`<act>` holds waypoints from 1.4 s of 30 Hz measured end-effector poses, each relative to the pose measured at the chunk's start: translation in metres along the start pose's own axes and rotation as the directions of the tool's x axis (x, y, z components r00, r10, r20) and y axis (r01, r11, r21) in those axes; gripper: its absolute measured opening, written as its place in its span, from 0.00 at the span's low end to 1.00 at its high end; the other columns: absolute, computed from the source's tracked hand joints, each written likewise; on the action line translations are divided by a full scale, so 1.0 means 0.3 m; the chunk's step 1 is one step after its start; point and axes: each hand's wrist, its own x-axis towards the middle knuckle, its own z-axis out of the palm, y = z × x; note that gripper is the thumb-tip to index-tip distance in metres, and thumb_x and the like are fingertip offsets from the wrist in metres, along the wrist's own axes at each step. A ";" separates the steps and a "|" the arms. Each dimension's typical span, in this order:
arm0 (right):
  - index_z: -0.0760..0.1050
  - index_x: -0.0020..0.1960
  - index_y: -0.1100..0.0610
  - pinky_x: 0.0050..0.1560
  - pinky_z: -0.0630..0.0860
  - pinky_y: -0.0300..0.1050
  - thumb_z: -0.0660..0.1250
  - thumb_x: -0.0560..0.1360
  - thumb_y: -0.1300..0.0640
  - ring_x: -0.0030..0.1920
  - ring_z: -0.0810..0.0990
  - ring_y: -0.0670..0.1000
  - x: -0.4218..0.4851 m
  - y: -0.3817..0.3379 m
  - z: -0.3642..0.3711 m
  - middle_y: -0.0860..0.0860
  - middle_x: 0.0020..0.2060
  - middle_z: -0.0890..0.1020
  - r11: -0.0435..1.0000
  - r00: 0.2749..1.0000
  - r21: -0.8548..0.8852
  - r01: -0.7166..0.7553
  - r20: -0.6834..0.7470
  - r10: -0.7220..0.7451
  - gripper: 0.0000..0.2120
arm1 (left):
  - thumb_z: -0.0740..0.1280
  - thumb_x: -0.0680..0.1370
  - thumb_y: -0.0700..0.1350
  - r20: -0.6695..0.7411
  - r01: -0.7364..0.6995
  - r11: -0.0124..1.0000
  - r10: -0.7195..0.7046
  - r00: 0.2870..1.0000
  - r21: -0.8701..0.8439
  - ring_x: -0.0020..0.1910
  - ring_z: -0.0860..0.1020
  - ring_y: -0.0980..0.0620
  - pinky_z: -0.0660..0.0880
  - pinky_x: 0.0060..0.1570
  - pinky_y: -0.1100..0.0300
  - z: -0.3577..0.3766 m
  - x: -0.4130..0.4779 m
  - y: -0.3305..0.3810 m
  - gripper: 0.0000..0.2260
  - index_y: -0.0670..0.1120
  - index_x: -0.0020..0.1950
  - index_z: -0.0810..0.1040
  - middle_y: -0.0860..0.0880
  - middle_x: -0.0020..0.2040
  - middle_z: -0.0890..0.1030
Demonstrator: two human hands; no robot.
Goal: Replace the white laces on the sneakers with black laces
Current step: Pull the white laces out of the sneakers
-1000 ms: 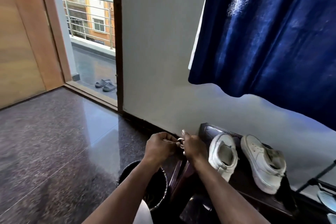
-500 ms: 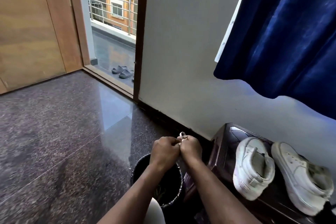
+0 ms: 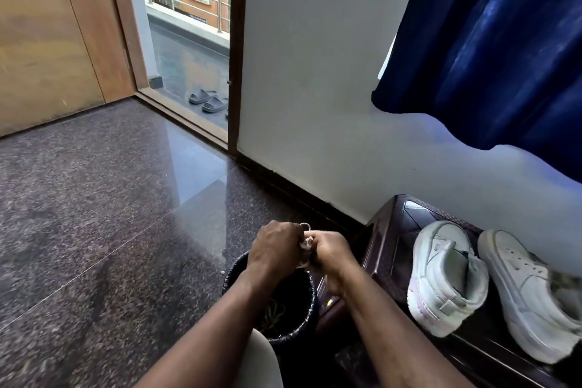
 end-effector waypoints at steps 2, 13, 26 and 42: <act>0.87 0.42 0.55 0.43 0.85 0.50 0.61 0.72 0.70 0.39 0.87 0.53 0.019 0.007 -0.031 0.53 0.39 0.88 0.970 0.995 -0.233 0.073 -0.054 -0.088 0.17 | 0.68 0.77 0.51 -0.032 -0.018 0.999 0.017 0.999 -0.032 0.50 0.83 0.40 0.79 0.51 0.48 0.002 0.002 -0.001 0.09 0.52 0.53 0.85 0.44 0.47 0.87; 0.77 0.45 0.47 0.44 0.82 0.43 0.75 0.71 0.60 0.40 0.84 0.45 0.047 0.047 0.000 0.43 0.36 0.84 0.734 0.865 -0.634 0.242 -0.201 -0.459 0.10 | 0.69 0.74 0.43 -0.016 0.074 0.991 -0.077 0.997 -0.112 0.47 0.84 0.42 0.78 0.48 0.51 0.059 0.034 -0.058 0.06 0.51 0.47 0.85 0.46 0.44 0.87; 0.82 0.58 0.46 0.49 0.79 0.44 0.68 0.79 0.55 0.54 0.84 0.52 0.010 0.060 -0.001 0.47 0.53 0.85 0.470 0.918 -0.863 0.184 -0.020 -0.396 0.10 | 0.72 0.75 0.46 0.046 0.183 0.983 -0.183 0.982 0.008 0.53 0.84 0.44 0.81 0.52 0.51 0.090 0.015 -0.130 0.12 0.55 0.57 0.84 0.46 0.53 0.86; 0.81 0.47 0.51 0.48 0.75 0.47 0.71 0.76 0.53 0.48 0.81 0.53 -0.351 -0.116 -0.329 0.48 0.44 0.83 0.375 0.624 -0.835 0.403 -0.049 -0.780 0.03 | 0.61 0.72 0.50 -0.265 -0.320 0.925 0.261 0.928 -0.207 0.38 0.80 0.47 0.77 0.38 0.50 -0.033 -0.087 0.326 0.10 0.49 0.42 0.81 0.51 0.37 0.82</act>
